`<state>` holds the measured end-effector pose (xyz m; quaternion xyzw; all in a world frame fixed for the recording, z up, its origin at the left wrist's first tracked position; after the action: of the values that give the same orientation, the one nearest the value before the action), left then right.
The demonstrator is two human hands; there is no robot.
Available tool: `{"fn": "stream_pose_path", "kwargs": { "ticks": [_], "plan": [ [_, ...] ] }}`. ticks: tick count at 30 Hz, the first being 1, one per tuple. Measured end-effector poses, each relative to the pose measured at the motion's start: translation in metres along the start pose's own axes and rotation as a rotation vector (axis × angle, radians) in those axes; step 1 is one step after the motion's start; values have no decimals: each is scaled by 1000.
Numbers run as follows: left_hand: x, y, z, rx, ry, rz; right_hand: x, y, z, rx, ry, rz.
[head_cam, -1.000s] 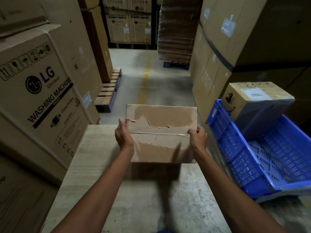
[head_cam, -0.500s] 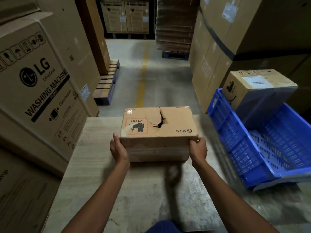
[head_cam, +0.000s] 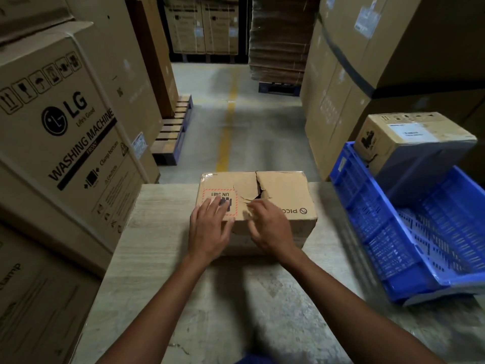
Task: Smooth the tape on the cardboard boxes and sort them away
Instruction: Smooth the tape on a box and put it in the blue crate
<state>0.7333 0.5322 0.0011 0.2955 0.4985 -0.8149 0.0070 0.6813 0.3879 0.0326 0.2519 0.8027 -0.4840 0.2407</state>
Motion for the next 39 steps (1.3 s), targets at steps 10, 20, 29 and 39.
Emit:
{"fn": "stream_pose_path", "kwargs": {
  "ticks": [10,20,29,39],
  "plan": [
    [-33,2,11,-326,93,-290,-30,62,-5,320,-306,-555],
    [-40,35,35,-102,125,-356,-28,-3,38,133,-14,49],
    [-43,39,32,-75,128,-335,-9,19,71,423,134,-497],
    [-58,56,30,-158,93,-461,-36,33,78,443,111,-616]
  ]
}}
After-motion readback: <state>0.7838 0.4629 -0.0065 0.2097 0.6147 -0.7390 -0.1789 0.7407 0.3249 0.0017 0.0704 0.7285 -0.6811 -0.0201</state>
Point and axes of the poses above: each hand's wrist, its own x-axis away from the middle knuckle, its own y-axis out of the palm, z = x × y, the point moved 9 cm from there along -x, towards the middle knuckle, and after that the axes turned 14 degrees about z, right-handed, at the moved point
